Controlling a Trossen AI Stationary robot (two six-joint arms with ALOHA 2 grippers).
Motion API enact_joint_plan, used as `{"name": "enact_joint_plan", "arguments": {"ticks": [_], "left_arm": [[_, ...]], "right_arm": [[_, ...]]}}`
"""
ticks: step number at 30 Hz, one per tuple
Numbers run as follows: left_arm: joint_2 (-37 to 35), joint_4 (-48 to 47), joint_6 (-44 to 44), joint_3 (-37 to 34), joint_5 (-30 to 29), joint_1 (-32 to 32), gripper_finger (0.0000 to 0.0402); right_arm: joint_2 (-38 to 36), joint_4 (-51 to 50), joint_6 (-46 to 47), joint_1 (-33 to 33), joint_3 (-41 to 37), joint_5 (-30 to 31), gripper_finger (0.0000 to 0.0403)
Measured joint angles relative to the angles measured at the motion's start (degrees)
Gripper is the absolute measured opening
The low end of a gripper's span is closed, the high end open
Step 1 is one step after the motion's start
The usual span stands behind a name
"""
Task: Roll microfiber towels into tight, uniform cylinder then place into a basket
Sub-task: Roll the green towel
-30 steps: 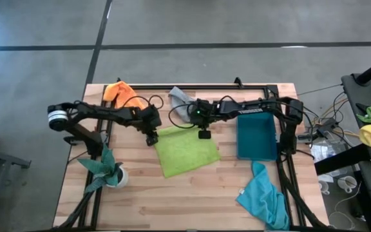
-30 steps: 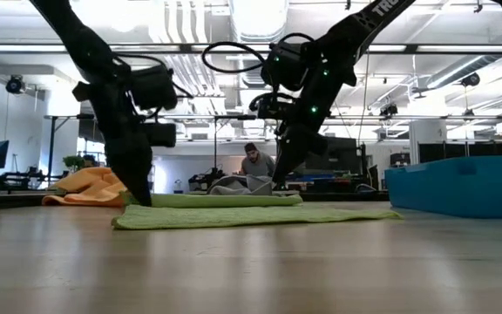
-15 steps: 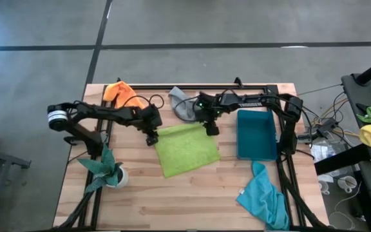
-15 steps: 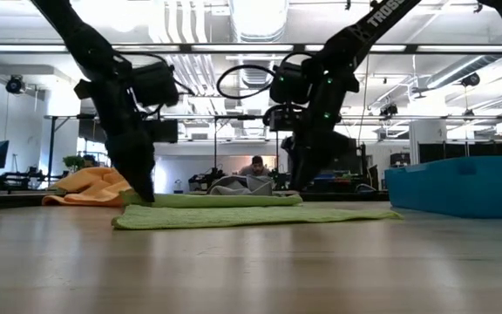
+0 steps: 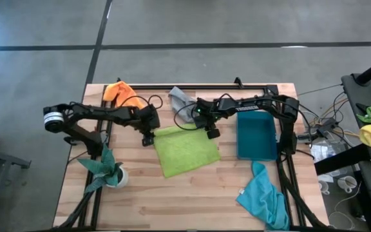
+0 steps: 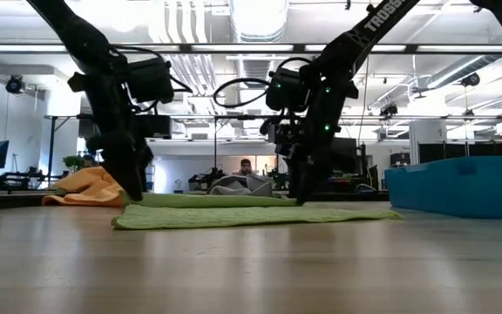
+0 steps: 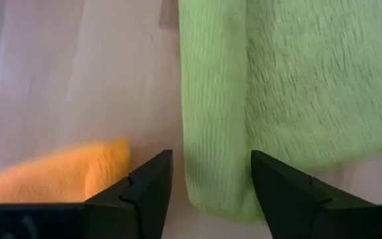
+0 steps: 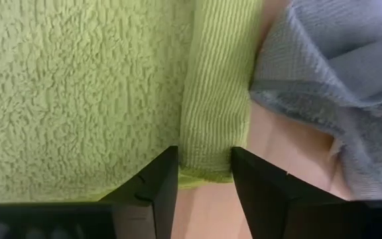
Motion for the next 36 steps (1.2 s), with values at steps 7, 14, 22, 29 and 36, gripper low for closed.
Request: {"name": "enact_joint_plan", "arguments": {"ticks": [7, 14, 22, 29, 36], "left_arm": [[-2.6, -3.2, 0.7, -0.7, -0.1, -2.0, 0.0189], [-1.8, -2.4, 4.5, -1.6, -4.2, -3.9, 0.0189], [-1.8, 0.6, 3.7, -1.6, -6.3, -3.9, 0.0176], [-0.9, 3.1, 1.7, -1.6, -7.6, -3.5, 0.0087], [-0.9, 3.5, -3.7, -2.0, -9.5, -3.3, 0.0006]], "right_arm": [[0.0, 0.0, 0.4, 2.2, 0.0, 1.1, 0.0137], [-0.1, 0.4, 2.6, 2.9, 0.0, 4.7, 0.0134], [-2.1, -0.1, 4.1, 3.0, 0.0, 5.5, 0.0131], [-2.5, -0.5, 6.4, 3.0, 0.0, 5.4, 0.0128], [-2.2, 0.8, 10.4, 3.2, -0.2, 5.4, 0.0132]]}}
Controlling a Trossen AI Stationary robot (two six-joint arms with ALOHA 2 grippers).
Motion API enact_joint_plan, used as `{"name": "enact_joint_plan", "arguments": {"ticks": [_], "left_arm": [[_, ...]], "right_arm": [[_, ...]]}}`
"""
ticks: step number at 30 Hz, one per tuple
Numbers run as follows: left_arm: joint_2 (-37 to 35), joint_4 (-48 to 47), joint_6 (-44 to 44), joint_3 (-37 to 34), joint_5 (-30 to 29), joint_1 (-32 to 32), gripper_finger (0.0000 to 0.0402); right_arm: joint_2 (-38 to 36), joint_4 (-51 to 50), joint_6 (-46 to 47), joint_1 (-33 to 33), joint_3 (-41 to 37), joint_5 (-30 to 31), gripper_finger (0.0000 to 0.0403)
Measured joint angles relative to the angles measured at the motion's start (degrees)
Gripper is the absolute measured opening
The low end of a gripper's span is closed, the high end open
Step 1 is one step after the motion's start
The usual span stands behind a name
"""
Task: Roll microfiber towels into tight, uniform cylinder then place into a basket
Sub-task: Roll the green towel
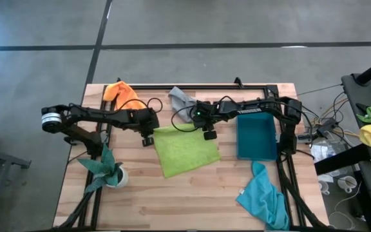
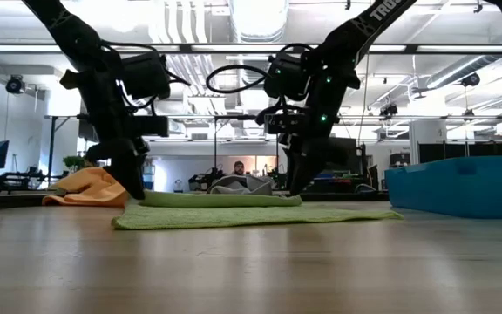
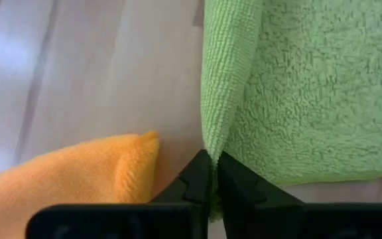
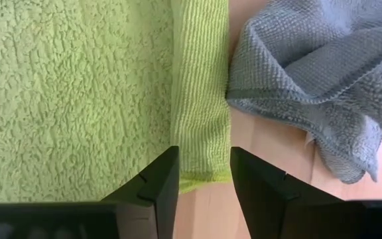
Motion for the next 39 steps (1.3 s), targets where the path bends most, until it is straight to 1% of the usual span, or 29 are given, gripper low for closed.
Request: {"name": "enact_joint_plan", "arguments": {"ticks": [5, 12, 16, 18, 22, 27, 29, 30, 32, 36, 37, 39], "left_arm": [[0.0, 0.0, -1.5, -0.8, -0.6, 0.1, 0.0007], [0.0, 0.4, -2.9, -1.1, -0.6, 0.1, 0.0002], [0.0, 0.4, -2.6, -1.2, -0.6, 0.1, 0.0002], [0.0, 0.5, -2.6, -1.2, -0.6, 0.1, 0.0002], [0.0, 0.5, -2.4, -1.7, -0.6, 0.1, 0.0002], [0.0, 0.5, 0.2, -1.9, -0.5, 0.1, 0.0002], [0.0, 0.5, 0.6, -1.9, -0.6, 0.1, 0.0002], [0.0, 0.5, 0.7, -1.9, -0.6, 0.1, 0.0002], [0.0, 0.7, 1.1, -1.9, -0.7, 0.1, 0.0002], [0.0, 1.4, 4.7, -1.4, -0.6, 0.1, 0.0002], [0.0, 2.1, 5.7, -1.4, -0.5, 0.1, 0.0002], [0.0, 3.7, 7.5, -1.5, 0.4, 0.1, 0.0002]], "right_arm": [[0.0, 0.2, 0.0, 1.7, -0.4, -0.3, 0.0135], [2.5, 5.2, 2.7, 1.7, -1.2, 1.0, 0.0158], [4.1, 5.8, 1.8, 1.8, -0.8, 1.8, 0.0153], [4.3, 6.2, 1.7, 1.8, -0.7, 3.0, 0.0142], [4.3, 5.6, 4.3, 1.9, -0.3, 10.2, 0.011], [3.9, 4.4, 2.4, 1.2, 1.3, 10.8, 0.0054], [3.9, 2.4, 2.3, 1.0, 1.8, 10.7, 0.0027], [3.9, 1.4, 2.3, 1.0, 2.1, 10.6, 0.0018], [3.9, -1.3, 3.1, 1.0, 3.1, 9.3, 0.0012], [3.9, -7.7, 7.7, 1.1, 3.7, -0.4, 0.001], [3.8, -8.7, 9.2, 1.6, 3.6, -1.7, 0.001], [3.8, -10.3, 12.1, 2.9, 3.1, -2.0, 0.0009]]}}
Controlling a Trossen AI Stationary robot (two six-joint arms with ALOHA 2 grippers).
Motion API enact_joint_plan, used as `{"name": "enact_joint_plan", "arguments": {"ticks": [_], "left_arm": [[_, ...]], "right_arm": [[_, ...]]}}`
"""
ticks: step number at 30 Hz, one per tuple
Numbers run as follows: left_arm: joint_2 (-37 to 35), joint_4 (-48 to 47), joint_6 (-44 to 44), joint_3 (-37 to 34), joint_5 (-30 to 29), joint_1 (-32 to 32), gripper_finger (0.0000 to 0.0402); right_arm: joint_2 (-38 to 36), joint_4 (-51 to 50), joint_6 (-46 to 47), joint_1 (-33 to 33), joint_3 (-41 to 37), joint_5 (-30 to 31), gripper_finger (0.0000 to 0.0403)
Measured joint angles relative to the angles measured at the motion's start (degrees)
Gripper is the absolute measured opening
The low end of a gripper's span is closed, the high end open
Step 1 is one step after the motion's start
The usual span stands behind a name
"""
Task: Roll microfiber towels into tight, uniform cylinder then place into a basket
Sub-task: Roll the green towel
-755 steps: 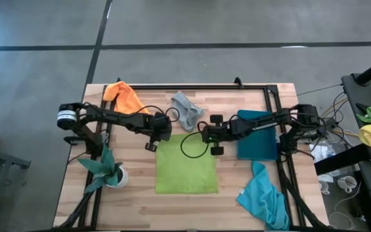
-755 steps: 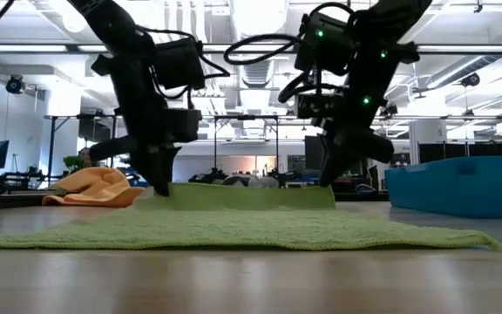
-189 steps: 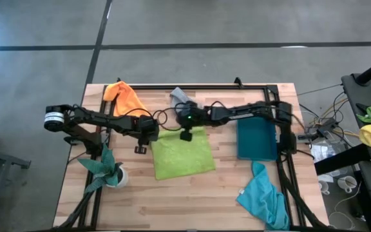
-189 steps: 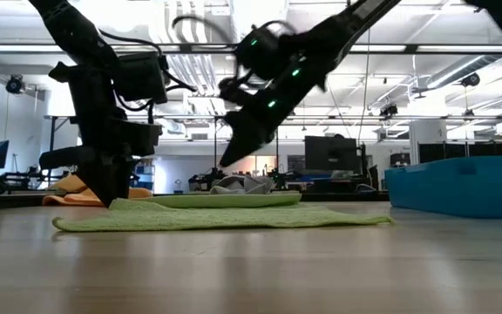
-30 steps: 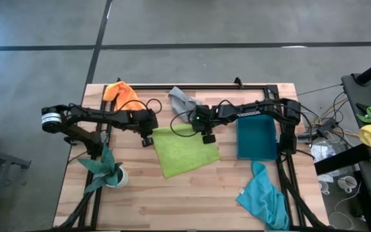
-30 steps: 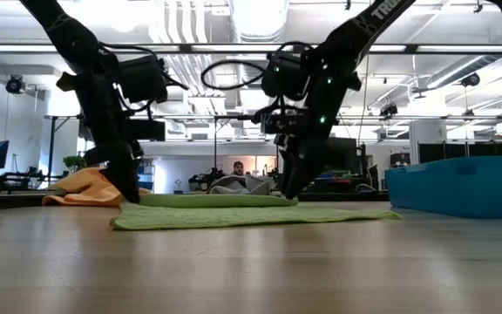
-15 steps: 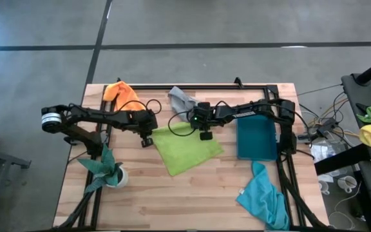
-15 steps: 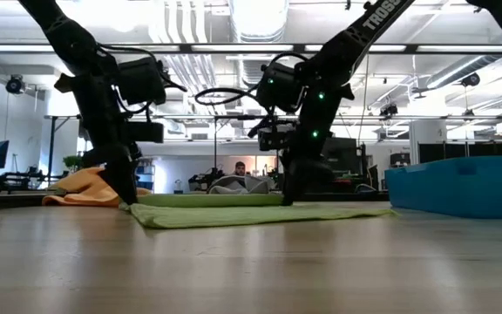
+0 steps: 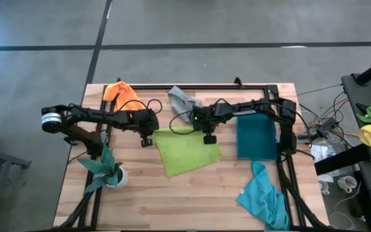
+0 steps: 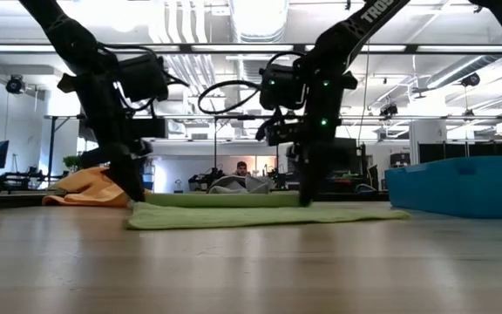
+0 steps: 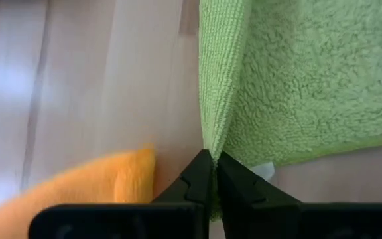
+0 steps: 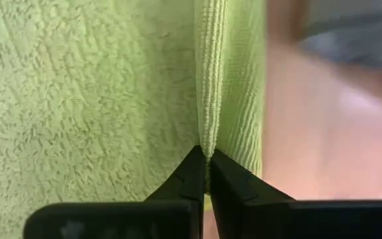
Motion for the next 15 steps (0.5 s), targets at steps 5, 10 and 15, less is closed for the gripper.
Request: {"name": "enact_joint_plan", "arguments": {"ticks": [5, 10, 15], "left_arm": [[0.0, 1.8, 4.3, 0.0, 3.5, -0.7, 0.0002], [0.0, 1.4, 5.2, 0.4, 9.1, -4.6, 0.0002], [-1.6, -0.7, 4.6, 0.8, 11.5, -11.0, 0.0002]], "right_arm": [[-0.1, -3.1, 12.2, 4.7, -0.3, -7.0, 0.0009], [0.0, -4.3, 27.2, 12.3, 1.5, -17.3, 0.0009], [-0.4, -8.6, 31.7, 17.9, 8.3, -17.3, 0.0009]]}}
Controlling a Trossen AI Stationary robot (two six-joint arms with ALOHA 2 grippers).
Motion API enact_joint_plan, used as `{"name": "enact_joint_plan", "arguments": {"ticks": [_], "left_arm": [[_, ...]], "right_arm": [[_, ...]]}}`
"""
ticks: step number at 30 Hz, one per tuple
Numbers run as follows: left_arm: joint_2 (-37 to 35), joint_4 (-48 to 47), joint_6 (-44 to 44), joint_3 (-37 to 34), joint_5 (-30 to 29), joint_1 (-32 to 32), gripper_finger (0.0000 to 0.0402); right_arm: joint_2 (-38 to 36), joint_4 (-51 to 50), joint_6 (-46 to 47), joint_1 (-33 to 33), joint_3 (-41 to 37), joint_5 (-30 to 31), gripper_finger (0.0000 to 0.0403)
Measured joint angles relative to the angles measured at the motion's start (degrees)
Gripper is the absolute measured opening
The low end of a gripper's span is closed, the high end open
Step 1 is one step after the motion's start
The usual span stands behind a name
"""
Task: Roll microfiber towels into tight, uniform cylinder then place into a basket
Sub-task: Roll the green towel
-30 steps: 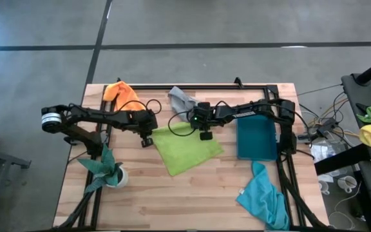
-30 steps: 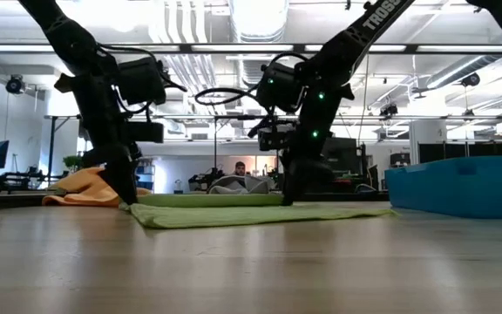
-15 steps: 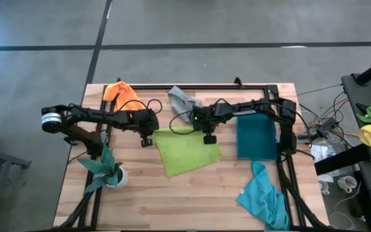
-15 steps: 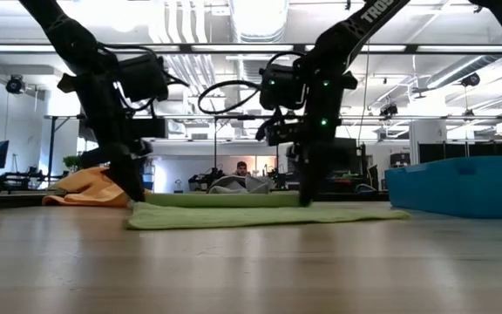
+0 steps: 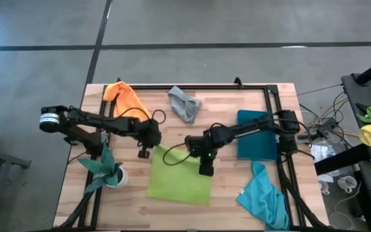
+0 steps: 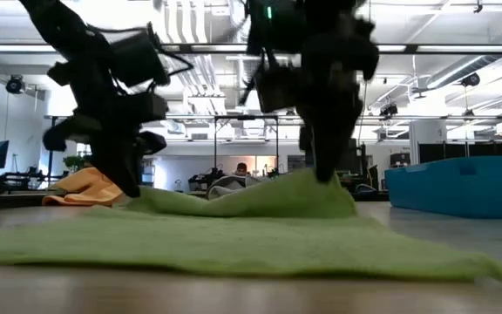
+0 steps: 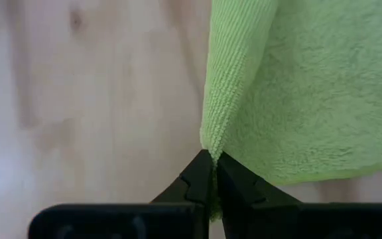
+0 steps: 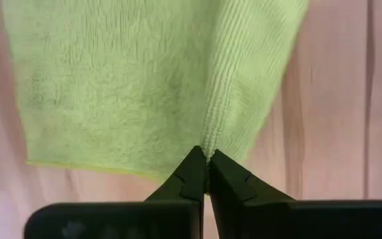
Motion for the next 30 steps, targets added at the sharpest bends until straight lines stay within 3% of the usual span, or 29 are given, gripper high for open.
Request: {"name": "enact_joint_plan", "arguments": {"ticks": [7, 11, 15, 21, 30], "left_arm": [[-1.0, 0.5, -4.9, 0.0, -1.9, -1.7, 0.0001], [-0.2, 0.6, -6.0, -0.3, -6.9, -1.7, 0.0001], [1.5, 1.5, -7.6, -0.5, -7.2, -1.7, 0.0001], [3.7, 4.4, -10.5, -0.6, -8.6, -1.6, 0.0001], [3.7, 6.9, -10.6, 0.6, -8.9, -1.6, 0.0001]], "right_arm": [[0.0, -5.1, -6.9, -1.0, 2.6, 14.4, 0.0009], [0.0, -5.1, -10.6, -4.1, -0.1, 18.1, 0.0009], [0.0, -3.4, -12.7, -7.3, -4.2, 17.1, 0.0009], [0.0, -2.7, -13.6, -11.9, -7.4, 3.6, 0.0009], [-1.3, -3.0, -23.6, -15.7, -5.4, 2.9, 0.0051]]}}
